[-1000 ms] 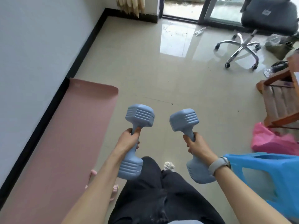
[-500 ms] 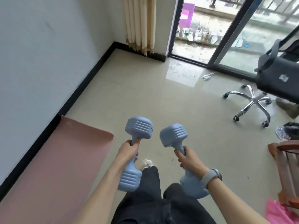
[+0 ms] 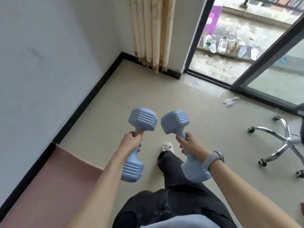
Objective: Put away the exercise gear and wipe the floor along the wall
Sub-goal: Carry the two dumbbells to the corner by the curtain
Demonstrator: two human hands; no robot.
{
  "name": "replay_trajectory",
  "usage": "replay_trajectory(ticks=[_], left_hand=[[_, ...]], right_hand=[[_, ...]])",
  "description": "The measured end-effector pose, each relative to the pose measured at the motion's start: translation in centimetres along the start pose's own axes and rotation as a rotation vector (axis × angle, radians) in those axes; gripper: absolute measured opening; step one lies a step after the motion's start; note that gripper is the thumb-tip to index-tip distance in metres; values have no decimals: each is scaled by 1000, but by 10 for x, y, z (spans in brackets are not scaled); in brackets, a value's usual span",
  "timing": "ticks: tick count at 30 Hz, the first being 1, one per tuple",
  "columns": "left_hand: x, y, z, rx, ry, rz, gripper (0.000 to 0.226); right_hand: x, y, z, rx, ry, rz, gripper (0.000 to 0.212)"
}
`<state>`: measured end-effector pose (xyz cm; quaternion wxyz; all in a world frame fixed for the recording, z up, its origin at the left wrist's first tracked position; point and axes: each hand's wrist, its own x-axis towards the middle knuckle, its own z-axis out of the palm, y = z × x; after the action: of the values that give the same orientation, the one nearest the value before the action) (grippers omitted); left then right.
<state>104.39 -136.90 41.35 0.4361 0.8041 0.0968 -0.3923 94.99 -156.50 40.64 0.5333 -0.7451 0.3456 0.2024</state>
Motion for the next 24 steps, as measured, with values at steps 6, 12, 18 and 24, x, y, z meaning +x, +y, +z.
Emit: replay_trajectory(ticks=[6, 12, 18, 24], left_hand=[[91, 113, -35, -121, 36, -68, 46], [192, 183, -102, -225, 103, -145, 44], [341, 244, -198, -248, 117, -200, 37], [486, 301, -284, -159, 144, -204, 36]], right_hand=[[127, -119, -62, -35, -45, -9, 17], [243, -224, -62, -118, -148, -15, 16], [382, -337, -26, -162, -203, 10, 15], [522, -438, 4, -250, -236, -35, 15]])
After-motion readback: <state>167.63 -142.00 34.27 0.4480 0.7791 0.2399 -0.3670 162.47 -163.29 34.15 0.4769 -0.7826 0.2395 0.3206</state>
